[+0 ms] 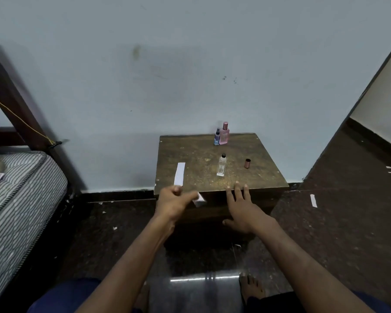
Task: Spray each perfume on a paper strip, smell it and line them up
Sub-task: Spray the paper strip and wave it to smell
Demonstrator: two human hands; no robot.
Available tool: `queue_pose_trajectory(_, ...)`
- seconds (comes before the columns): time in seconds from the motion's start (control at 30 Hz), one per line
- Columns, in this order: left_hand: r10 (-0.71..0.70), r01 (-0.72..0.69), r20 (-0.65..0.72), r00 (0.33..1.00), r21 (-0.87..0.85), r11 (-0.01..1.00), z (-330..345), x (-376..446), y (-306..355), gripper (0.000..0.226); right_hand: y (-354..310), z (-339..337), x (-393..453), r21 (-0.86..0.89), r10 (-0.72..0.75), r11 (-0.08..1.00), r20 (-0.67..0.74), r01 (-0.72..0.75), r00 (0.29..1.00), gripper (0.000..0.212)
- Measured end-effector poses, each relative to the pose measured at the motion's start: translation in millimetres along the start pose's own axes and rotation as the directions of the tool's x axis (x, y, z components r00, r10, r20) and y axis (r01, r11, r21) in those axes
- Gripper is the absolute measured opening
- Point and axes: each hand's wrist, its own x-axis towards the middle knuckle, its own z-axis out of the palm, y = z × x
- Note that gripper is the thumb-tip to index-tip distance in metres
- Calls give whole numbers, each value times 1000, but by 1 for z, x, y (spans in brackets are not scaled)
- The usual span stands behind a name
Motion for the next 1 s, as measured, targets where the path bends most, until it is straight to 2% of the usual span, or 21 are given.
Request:
queue_pose_trajectory(0.03, 61, -52, 99, 993, -94, 994, 2, -2, 5, 34, 1, 0, 0, 4, 0, 1000, -2, 0, 1000, 111)
queue_pose_trajectory(0.1, 340, -138, 367, 866, -479, 867, 0, -8, 18, 54, 3, -1, 2, 0, -8, 1000, -1, 8, 1000, 109)
queue_pose_trajectory(0.17, 431, -21, 429, 794, -688, 725, -7, -14, 29, 65, 4, -2, 3, 7, -11, 1000, 1, 11, 1000, 109)
queue_pose_trajectory(0.23, 224, -47, 331, 917, -467, 883, -12, -5, 18, 47, 2, -1, 2, 0, -8, 1000, -2, 8, 1000, 111)
queue_pose_trajectory(0.27, 91, -74, 219, 972, -86, 994, -12, -2, 14, 37, 1, 0, 1, -3, -7, 1000, -5, 7, 1000, 112)
queue_pose_trajectory(0.3, 5, -31, 156, 988, 166, 986, -10, -2, 11, 34, 0, 1, 0, 0, -6, 1000, -7, 6, 1000, 112)
queue_pose_trajectory(0.33, -32, 0, 166, 986, 188, 982, -8, -4, 11, 31, -1, 1, 0, 5, -5, 1000, -8, 5, 1000, 112)
queue_pose_trajectory(0.43, 177, 1, 418, 891, -393, 920, -13, -6, 21, 73, 0, -1, 2, -7, -7, 1000, -6, 7, 1000, 110)
queue_pose_trajectory(0.47, 227, 7, 452, 862, -459, 889, -14, -12, 27, 74, 0, -2, 2, -12, -3, 1000, 0, 3, 1000, 109)
queue_pose_trajectory(0.53, 179, -76, 383, 906, -268, 960, -18, -2, 22, 41, 0, -2, 2, -16, 2, 1000, 7, -2, 1000, 110)
queue_pose_trajectory(0.57, 117, -134, 286, 951, 39, 990, -18, 2, 18, 30, -1, -1, 1, -17, 1, 1000, 4, 0, 1000, 111)
queue_pose_trajectory(0.6, 62, -115, 201, 978, 266, 957, -17, 2, 15, 28, -2, 0, 0, -17, -3, 1000, -1, 3, 1000, 111)
queue_pose_trajectory(0.63, 10, -62, 175, 985, 294, 954, -18, 4, 11, 33, -2, 0, 0, -14, -3, 1000, -5, 3, 1000, 111)
queue_pose_trajectory(0.7, 48, 10, 358, 933, -158, 987, -26, 10, 12, 67, 0, 0, -1, -12, -3, 1000, -4, 3, 1000, 111)
queue_pose_trajectory(0.77, 223, 140, 572, 789, -521, 842, -34, 5, 20, 85, 1, 0, 0, -13, -7, 1000, -2, 7, 1000, 111)
queue_pose_trajectory(0.8, 251, 135, 644, 723, -487, 863, -35, 5, 21, 78, 1, 0, 0, -16, -6, 1000, -4, 6, 1000, 111)
queue_pose_trajectory(0.83, 193, 53, 628, 754, -352, 935, -34, 9, 15, 62, 0, 0, 0, -20, -3, 1000, -8, 2, 1000, 112)
queue_pose_trajectory(0.87, 83, -76, 520, 850, -34, 997, -30, 9, 13, 44, -1, 1, 0, -25, 0, 1000, -10, 0, 1000, 113)
queue_pose_trajectory(0.9, 34, -144, 402, 915, 246, 958, -29, 9, 12, 32, -2, 1, 0, -24, 1, 1000, -10, -1, 1000, 113)
queue_pose_trajectory(0.93, -10, -116, 342, 940, 348, 930, -29, 11, 9, 33, -3, 1, -1, -16, 2, 1000, -10, -2, 1000, 113)
queue_pose_trajectory(1.0, 65, -91, 529, 846, 23, 996, -31, 10, 11, 59, -1, 1, -1, 1, 3, 1000, -13, -2, 1000, 113)
